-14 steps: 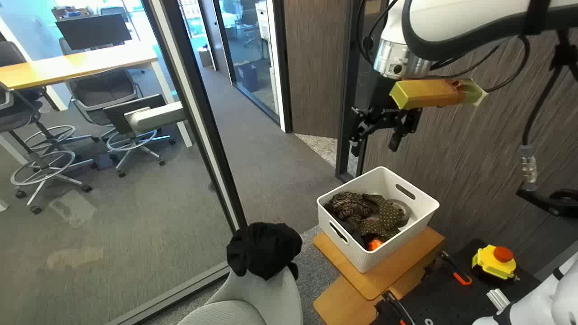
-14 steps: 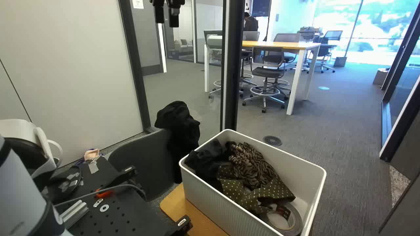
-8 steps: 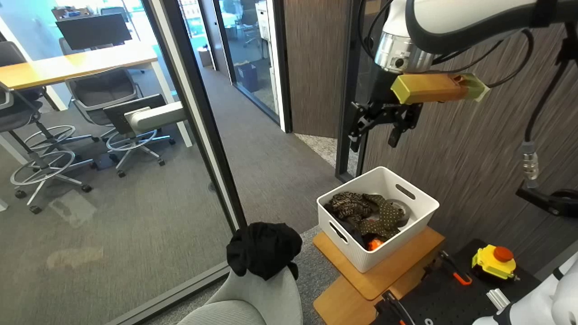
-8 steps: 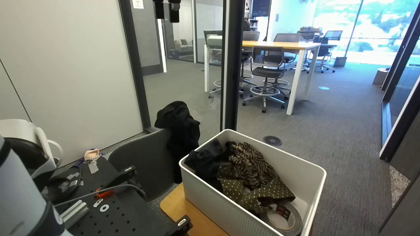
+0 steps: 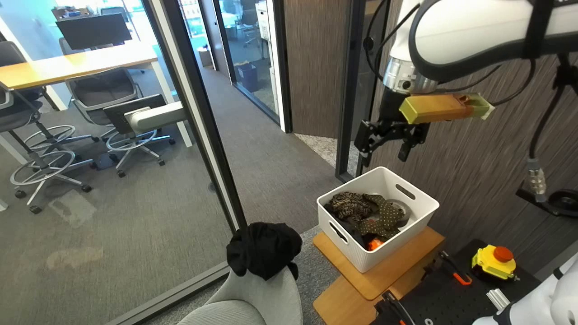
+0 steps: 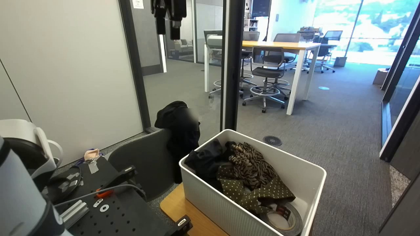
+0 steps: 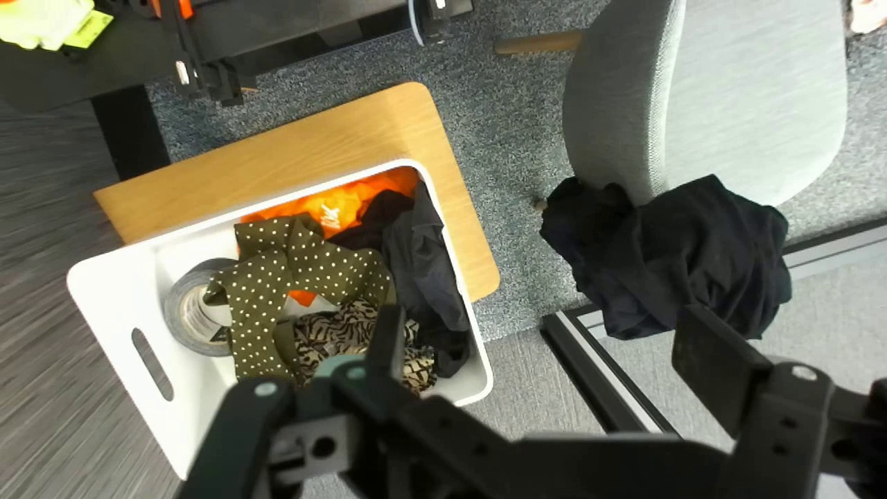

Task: Remove the shirt from the basket and put it on the chair.

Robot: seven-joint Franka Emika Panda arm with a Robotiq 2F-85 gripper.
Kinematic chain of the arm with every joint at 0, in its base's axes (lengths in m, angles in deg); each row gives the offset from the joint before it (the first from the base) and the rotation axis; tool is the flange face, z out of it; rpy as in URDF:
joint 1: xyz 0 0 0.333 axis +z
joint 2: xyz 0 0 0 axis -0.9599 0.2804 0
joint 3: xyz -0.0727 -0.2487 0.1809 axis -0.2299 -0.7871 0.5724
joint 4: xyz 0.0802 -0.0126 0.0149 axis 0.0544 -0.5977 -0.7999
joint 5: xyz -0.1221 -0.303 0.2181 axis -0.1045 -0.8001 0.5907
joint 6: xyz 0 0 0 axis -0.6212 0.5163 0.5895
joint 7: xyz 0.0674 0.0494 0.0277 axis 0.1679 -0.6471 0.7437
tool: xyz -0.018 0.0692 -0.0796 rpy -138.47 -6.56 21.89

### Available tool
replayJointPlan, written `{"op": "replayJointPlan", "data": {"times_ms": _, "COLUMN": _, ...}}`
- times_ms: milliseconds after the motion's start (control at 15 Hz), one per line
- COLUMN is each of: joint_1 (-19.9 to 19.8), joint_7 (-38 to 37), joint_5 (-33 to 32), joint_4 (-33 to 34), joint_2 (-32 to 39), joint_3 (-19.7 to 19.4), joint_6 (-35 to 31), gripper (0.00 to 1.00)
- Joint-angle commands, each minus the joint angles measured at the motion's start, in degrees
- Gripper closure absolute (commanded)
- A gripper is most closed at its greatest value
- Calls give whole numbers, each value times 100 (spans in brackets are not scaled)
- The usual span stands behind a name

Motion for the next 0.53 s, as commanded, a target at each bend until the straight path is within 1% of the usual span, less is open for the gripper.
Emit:
{"op": "replayJointPlan", "data": {"times_ms": 0, "joint_1": -70, "joint_7": 391, "joint_5": 51, "joint_4": -980, "joint_2": -495, "joint_3": -237, "joint_6": -622, "gripper": 0}}
{"op": "replayJointPlan", "data": {"times_ms": 133, "joint_1": -59, "joint_7": 674, "joint_5": 150, "joint_4": -1526, "joint_2": -534, "joint_3": -421, "joint_6": -1118, "gripper": 0}}
{"op": "replayJointPlan", "data": {"times_ms": 267, "joint_1": -3, "joint_7": 1154, "joint_5": 157, "joint_4": -1972, "joint_2": -428, "joint_3": -615, "joint_6": -1677, "gripper": 0}}
{"op": "replayJointPlan", "data": {"times_ms": 333, "joint_1": -10, "joint_7": 1383, "joint_5": 123, "joint_4": -1784, "joint_2": -24, "joint_3": -713, "joint_6": -1966, "gripper": 0}}
{"op": "replayJointPlan", "data": {"times_ms": 467, "joint_1": 12, "joint_7": 1903, "joint_5": 160, "joint_4": -1836, "joint_2": 331, "joint_3": -992, "joint_6": -2532, "gripper": 0}}
